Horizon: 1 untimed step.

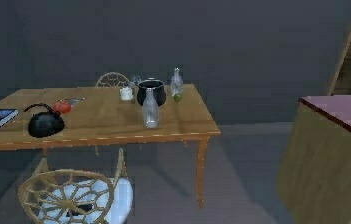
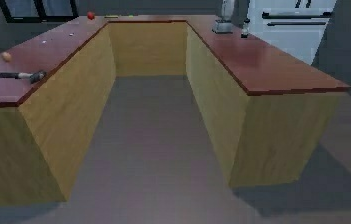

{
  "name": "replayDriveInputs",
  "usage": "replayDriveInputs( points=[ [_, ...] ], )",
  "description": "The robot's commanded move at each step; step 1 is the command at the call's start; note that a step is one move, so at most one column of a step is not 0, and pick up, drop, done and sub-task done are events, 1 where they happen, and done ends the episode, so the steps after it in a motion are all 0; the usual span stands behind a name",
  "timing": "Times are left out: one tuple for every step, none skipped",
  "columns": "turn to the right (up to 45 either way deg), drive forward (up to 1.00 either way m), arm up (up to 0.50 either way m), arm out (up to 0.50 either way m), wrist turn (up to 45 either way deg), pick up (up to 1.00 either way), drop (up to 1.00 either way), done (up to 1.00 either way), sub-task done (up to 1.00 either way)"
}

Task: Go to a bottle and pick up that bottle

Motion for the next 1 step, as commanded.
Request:
replayDriveInputs(
  points=[
    [0.0,0.45,0.00,0.00,0.0,0.00,0.00,0.00,0.00]
  ],
)
